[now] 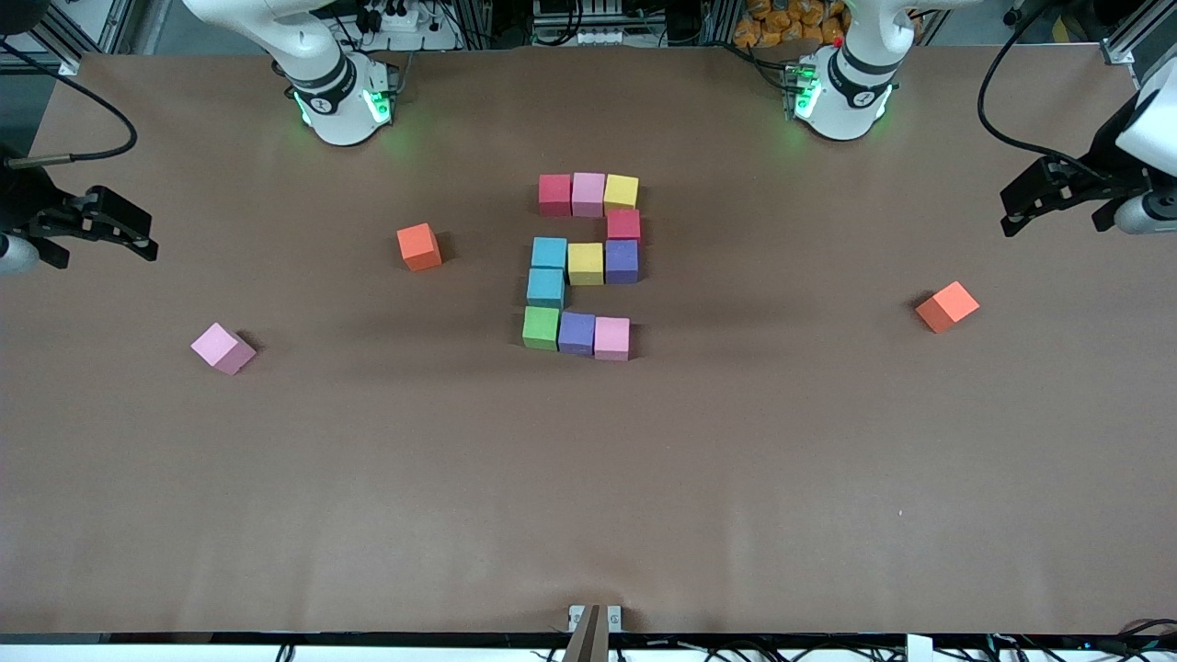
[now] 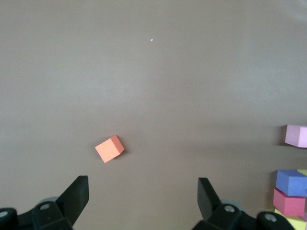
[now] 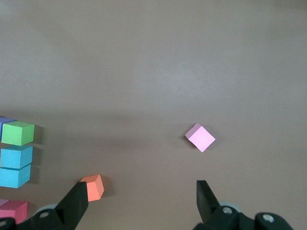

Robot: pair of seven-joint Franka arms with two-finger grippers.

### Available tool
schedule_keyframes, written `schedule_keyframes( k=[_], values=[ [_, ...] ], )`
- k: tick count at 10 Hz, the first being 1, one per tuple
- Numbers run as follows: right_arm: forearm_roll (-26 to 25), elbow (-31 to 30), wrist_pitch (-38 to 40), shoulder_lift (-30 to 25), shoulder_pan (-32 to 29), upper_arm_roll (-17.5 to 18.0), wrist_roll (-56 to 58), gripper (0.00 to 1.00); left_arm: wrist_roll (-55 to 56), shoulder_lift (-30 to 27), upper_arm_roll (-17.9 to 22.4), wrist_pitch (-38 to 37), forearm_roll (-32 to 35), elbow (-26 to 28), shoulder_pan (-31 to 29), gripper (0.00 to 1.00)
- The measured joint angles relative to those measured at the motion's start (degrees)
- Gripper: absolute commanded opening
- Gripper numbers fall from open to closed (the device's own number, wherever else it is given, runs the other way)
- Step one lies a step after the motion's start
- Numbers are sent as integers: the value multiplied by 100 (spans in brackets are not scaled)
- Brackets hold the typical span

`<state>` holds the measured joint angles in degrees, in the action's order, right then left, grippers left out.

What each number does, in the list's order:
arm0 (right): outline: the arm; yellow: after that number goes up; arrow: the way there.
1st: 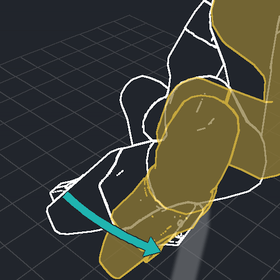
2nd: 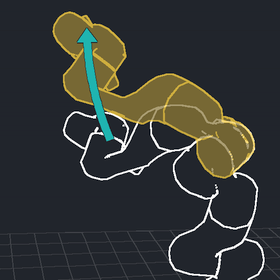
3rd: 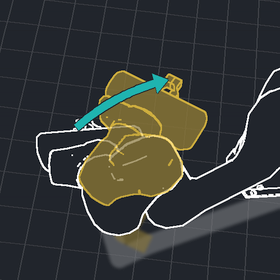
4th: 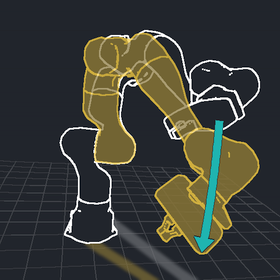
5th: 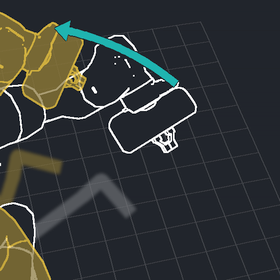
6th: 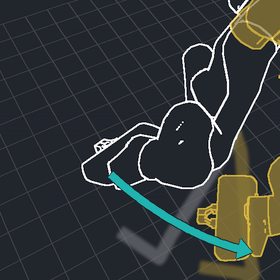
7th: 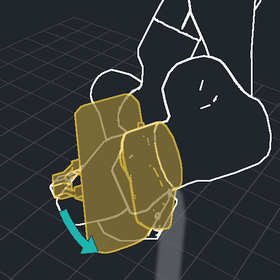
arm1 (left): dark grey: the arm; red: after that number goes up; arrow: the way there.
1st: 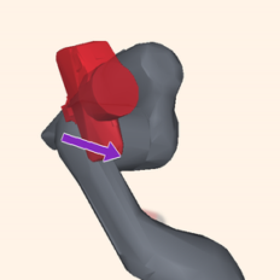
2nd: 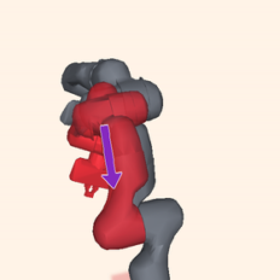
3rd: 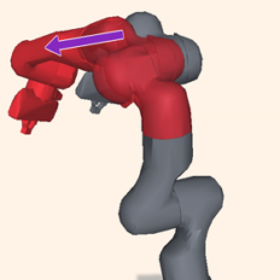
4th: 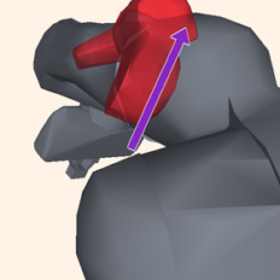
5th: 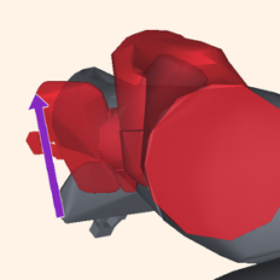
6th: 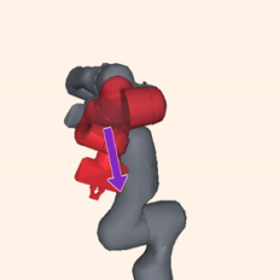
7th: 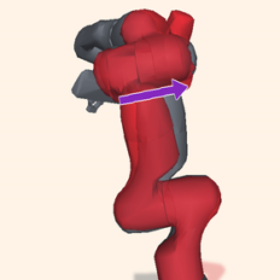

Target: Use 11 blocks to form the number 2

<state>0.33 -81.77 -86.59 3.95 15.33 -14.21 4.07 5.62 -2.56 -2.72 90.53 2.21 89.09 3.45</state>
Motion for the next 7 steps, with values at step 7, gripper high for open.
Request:
schedule_keyframes(
  k=[7],
  values=[
    [0, 1, 4, 0, -8, -13, 1, 100, -233, 170, -14, -171, -63, -203, 90, 100]
  ],
)
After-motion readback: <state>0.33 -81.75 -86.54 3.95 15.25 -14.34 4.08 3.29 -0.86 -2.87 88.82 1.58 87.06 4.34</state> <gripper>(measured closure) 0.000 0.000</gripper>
